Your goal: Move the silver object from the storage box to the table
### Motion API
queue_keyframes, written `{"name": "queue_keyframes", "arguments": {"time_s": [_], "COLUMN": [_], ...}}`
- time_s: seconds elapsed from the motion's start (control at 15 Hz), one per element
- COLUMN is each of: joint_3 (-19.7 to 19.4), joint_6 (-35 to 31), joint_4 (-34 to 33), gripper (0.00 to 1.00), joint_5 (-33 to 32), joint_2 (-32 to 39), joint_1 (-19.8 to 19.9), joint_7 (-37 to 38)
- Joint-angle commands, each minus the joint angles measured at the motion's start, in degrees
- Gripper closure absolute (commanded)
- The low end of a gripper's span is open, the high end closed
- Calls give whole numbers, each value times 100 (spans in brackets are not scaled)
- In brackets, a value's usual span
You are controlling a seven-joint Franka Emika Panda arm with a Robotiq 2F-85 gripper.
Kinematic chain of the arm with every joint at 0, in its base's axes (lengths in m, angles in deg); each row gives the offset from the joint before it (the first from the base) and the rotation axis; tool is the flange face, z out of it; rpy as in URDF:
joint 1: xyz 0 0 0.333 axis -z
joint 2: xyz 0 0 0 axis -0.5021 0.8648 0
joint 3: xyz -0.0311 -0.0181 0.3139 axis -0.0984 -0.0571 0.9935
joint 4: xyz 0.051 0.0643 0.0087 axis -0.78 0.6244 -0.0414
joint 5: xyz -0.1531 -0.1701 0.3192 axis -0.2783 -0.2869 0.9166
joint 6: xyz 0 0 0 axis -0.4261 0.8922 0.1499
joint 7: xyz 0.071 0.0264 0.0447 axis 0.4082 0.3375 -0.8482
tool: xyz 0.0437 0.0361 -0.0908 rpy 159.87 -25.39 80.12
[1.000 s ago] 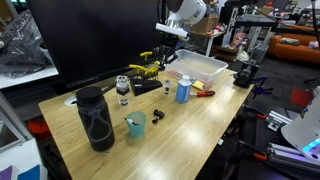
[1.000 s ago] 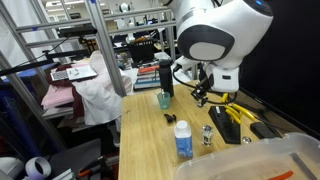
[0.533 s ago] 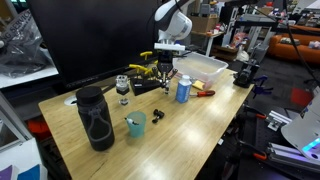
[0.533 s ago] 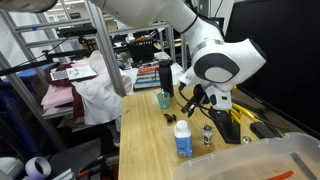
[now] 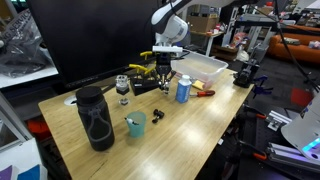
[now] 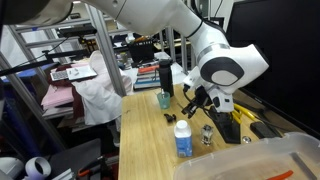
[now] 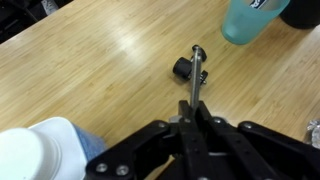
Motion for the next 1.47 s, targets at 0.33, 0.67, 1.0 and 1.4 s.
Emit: {"name": "queue_keyframes", "arguments": {"time_s": [0.33, 0.67, 1.0, 1.4], "joint_3": [-297, -463, -451, -405], "joint_6": [-919, -2150, -2386, -2322], "joint_4": [538, 1006, 1079, 1037], "gripper": [98, 98, 98, 98], "joint_5": [-458, -983, -1263, -1522], "joint_2": [-299, -566, -444, -348], "joint_1": [-578, -973, -990, -1004], "joint_7": [623, 1499, 2092, 2355]}}
